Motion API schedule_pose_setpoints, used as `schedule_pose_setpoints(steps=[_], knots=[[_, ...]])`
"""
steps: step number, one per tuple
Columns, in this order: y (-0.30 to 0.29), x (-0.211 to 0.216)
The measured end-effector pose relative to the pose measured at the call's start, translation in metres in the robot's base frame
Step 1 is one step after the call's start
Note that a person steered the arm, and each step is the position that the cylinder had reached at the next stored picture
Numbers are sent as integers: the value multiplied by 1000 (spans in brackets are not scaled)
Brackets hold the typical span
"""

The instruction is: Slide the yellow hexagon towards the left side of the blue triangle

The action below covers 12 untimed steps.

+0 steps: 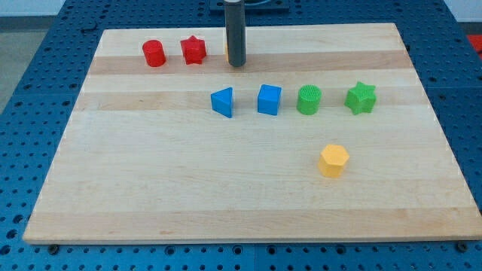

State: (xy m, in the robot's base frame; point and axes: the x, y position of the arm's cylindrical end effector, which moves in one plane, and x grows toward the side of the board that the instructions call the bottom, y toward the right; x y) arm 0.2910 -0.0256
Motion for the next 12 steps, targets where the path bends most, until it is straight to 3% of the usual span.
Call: schedule_pose_setpoints(steps=[2, 3, 4, 5, 6, 7, 9, 12], knots=[[-58, 16], [-93, 66], [-77, 163], [-16, 239], [71, 270], [130, 282], [195, 242], [131, 240]])
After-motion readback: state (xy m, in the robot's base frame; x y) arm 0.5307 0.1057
